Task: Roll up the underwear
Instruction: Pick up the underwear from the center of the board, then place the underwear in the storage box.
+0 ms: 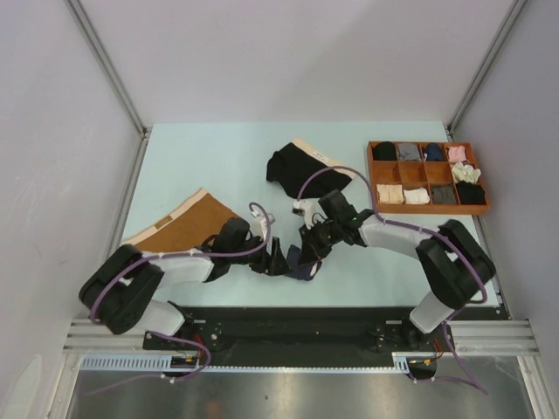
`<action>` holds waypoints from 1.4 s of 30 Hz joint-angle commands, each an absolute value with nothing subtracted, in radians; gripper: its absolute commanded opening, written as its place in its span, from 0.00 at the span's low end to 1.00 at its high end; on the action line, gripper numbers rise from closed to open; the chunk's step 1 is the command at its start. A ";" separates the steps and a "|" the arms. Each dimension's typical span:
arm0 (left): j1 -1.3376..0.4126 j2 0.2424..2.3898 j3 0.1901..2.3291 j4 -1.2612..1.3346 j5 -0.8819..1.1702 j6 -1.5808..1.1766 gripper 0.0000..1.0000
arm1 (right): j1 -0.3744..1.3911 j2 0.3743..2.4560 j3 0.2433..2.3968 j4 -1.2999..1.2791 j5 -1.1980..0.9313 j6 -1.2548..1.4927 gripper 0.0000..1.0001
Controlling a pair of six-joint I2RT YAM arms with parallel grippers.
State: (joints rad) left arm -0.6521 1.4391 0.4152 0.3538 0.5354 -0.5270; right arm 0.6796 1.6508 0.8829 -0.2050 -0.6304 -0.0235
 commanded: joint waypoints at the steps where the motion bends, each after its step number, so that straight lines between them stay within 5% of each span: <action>1: -0.608 1.281 0.523 0.102 0.387 -0.545 0.81 | 0.582 1.452 0.933 -0.290 -0.448 0.046 0.00; 10: -0.425 1.206 0.735 -0.196 0.426 -0.476 0.88 | 0.255 1.313 1.061 -0.400 -0.284 -0.026 0.00; 22: -0.310 1.227 0.953 -0.414 0.564 -0.272 0.89 | -0.168 1.566 1.339 -0.379 -0.216 -0.140 0.00; 42: -0.164 1.298 0.893 -0.334 0.695 -0.316 0.89 | -0.325 2.046 1.713 -0.311 -0.184 -0.192 0.00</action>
